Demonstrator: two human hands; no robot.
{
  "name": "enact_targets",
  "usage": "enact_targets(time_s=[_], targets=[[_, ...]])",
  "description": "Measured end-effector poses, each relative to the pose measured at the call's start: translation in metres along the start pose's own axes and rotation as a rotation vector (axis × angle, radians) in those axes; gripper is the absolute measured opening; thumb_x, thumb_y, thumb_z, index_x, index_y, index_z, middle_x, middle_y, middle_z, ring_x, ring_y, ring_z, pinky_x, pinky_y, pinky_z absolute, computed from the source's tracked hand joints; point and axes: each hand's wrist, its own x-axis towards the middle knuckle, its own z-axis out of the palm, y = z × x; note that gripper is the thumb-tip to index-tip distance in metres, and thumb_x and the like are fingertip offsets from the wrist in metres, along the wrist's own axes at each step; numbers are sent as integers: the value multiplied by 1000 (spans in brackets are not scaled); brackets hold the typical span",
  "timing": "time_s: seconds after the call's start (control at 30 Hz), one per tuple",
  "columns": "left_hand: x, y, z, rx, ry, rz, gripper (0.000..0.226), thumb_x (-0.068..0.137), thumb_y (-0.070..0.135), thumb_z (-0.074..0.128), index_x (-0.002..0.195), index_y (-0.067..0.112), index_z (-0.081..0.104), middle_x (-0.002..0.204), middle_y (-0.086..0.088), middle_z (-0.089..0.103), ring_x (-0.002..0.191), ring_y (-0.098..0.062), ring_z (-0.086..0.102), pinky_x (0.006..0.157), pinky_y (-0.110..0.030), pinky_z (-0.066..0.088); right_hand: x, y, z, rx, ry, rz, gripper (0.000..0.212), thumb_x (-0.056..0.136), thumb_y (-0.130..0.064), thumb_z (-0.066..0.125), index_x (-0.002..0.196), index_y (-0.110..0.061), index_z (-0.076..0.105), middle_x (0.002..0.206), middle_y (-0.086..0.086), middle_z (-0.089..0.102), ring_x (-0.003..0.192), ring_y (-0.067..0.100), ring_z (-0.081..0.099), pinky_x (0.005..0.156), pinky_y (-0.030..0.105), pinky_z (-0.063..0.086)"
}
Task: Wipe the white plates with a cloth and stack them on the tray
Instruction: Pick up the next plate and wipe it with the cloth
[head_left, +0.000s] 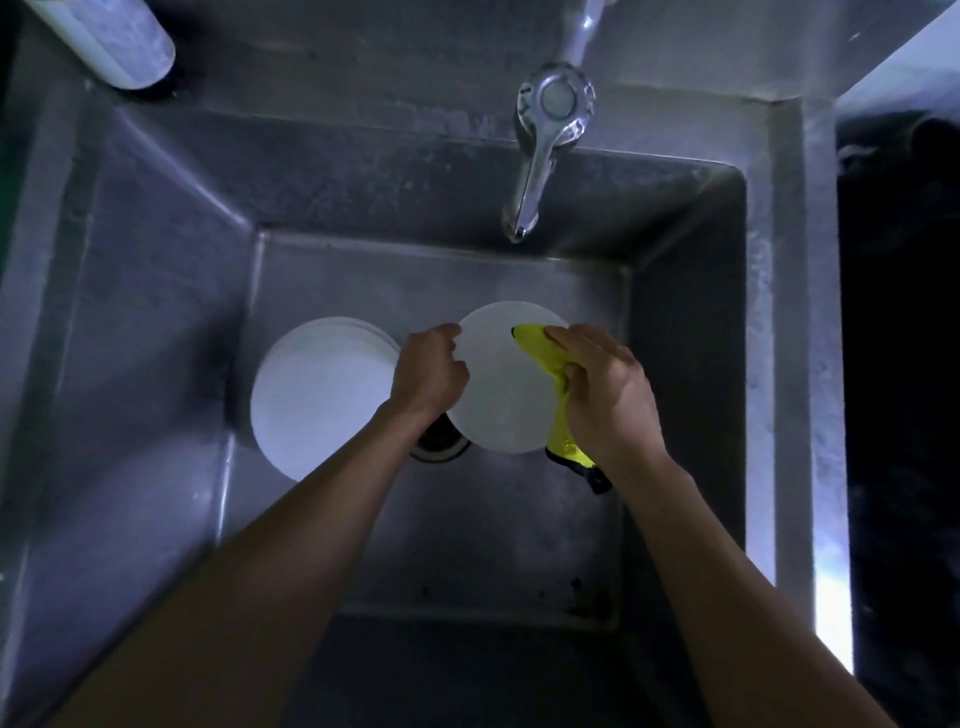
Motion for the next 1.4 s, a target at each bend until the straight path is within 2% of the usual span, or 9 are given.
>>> enact_targets(time_s=[0.1, 0.23, 0.43, 0.53, 0.73, 0.9, 1.07, 1.3, 1.4], targets=[[5, 0, 5, 103, 40, 67, 33, 82, 2, 58, 113, 8, 67, 112, -18, 66, 109, -37, 58, 85, -39, 51, 1, 8, 1, 23, 1, 4, 53, 88, 6, 50, 133, -18, 63, 132, 3, 61, 114, 36, 58, 89, 49, 53], [15, -5, 8, 129, 9, 26, 20, 83, 5, 59, 102, 6, 64, 106, -17, 65, 102, -35, 61, 76, -35, 47, 3, 15, 2, 26, 1, -8, 53, 87, 9, 50, 132, -16, 63, 131, 6, 62, 112, 37, 59, 88, 50, 54], [21, -7, 18, 86, 28, -41, 38, 88, 12, 65, 126, 10, 62, 124, -16, 59, 112, -33, 59, 83, -34, 47, 7, 15, 9, 35, -18, -11, 50, 91, 5, 49, 133, -16, 62, 132, 8, 62, 116, 35, 58, 91, 49, 54], [25, -7, 18, 34, 38, -100, 42, 85, 15, 71, 126, 13, 62, 124, -13, 61, 111, -31, 60, 78, -30, 42, 7, 15, 10, 40, -12, -16, 48, 92, 4, 49, 134, -16, 62, 133, 8, 61, 116, 35, 58, 92, 50, 54], [22, -4, 14, -55, 71, -163, 42, 81, 14, 73, 123, 15, 67, 120, -8, 70, 108, -27, 65, 82, -31, 49, 3, 19, 6, 62, 13, -18, 45, 91, 5, 51, 131, -12, 64, 130, 9, 63, 115, 35, 60, 92, 51, 54], [9, -1, 9, -76, 77, -166, 22, 79, 11, 72, 101, 10, 75, 91, -2, 70, 89, -24, 66, 70, -26, 44, -6, 25, 1, 82, 32, 1, 44, 91, 6, 51, 130, -10, 64, 127, 10, 65, 114, 33, 61, 96, 49, 53], [-11, -5, 5, -128, 69, -205, 11, 80, 15, 76, 88, 13, 70, 76, 10, 61, 78, -16, 57, 57, -22, 39, -22, 28, -7, 104, 38, 17, 40, 94, 3, 51, 131, -9, 64, 128, 10, 64, 118, 31, 60, 100, 48, 53], [-47, 4, 3, -264, 25, -298, 12, 88, 14, 67, 98, 14, 61, 100, -4, 65, 97, -29, 61, 73, -32, 44, -50, 24, -13, 107, 29, 35, 45, 91, 8, 50, 130, -11, 64, 126, 9, 64, 116, 30, 61, 98, 43, 54], [-65, 12, -3, -365, -31, -347, 15, 90, 12, 62, 104, 14, 57, 106, -6, 64, 97, -32, 64, 72, -45, 61, -62, 18, -14, 104, 12, 40, 48, 88, 9, 51, 129, -12, 64, 125, 8, 64, 114, 30, 61, 95, 46, 54]])
